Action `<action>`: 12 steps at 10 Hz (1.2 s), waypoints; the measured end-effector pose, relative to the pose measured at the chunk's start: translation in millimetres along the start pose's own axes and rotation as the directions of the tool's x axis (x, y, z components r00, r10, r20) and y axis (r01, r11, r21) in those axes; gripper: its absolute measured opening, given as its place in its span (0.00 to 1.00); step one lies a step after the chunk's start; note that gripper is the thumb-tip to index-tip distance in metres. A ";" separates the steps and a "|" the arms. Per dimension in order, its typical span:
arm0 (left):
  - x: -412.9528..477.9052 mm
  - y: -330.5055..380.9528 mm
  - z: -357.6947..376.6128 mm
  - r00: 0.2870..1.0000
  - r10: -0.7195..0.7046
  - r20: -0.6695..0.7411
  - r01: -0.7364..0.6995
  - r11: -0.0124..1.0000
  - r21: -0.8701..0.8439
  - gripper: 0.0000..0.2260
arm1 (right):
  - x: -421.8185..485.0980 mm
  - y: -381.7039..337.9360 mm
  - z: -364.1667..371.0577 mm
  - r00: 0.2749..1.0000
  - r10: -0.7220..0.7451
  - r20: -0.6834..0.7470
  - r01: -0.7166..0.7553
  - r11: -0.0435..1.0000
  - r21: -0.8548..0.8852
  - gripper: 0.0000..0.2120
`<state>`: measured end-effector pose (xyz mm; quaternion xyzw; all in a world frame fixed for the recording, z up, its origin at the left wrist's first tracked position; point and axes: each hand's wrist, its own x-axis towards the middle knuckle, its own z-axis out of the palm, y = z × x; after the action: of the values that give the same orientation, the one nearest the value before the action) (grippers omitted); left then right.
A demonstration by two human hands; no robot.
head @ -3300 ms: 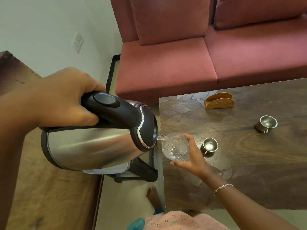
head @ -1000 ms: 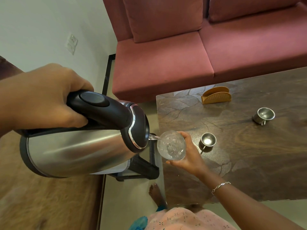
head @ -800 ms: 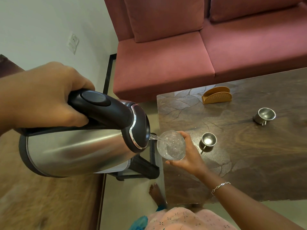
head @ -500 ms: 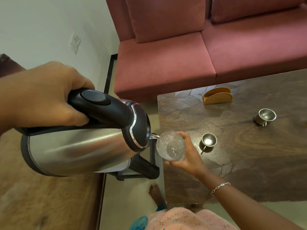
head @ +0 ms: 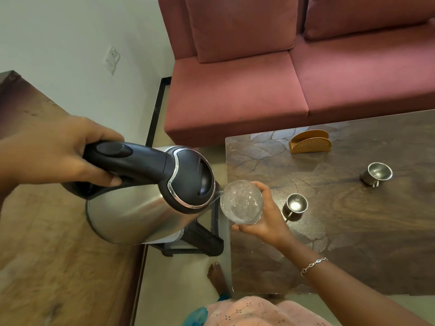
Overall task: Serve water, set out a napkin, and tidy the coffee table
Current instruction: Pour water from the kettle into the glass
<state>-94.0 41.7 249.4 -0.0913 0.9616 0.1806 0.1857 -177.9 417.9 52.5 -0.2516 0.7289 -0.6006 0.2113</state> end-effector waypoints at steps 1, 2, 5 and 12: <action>-2.9 -10.0 11.0 0.999 -0.046 0.002 0.046 0.989 -0.139 0.25 | 4.9 -3.8 0.0 1.000 -0.021 0.007 0.021 1.000 0.001 0.41; -7.6 -17.5 19.1 0.996 -0.086 -0.031 0.072 0.950 -0.303 0.24 | 4.9 -6.2 1.9 1.000 -0.017 0.010 0.017 1.000 -0.001 0.41; -45.5 1.1 50.2 0.935 -0.297 -0.195 0.064 0.680 -0.730 0.22 | 22.2 -17.8 17.1 0.999 0.000 0.050 0.001 1.000 -0.024 0.41; 35.7 -80.7 234.0 0.380 -0.925 -0.025 -0.013 0.022 -1.000 0.13 | 55.7 -27.5 48.2 0.998 -0.035 0.057 0.041 0.994 -0.102 0.42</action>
<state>-31.2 53.0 7.5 -0.6056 0.5024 0.5596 -0.2602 -189.0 342.1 70.0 -0.2926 0.7479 -0.5589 0.2066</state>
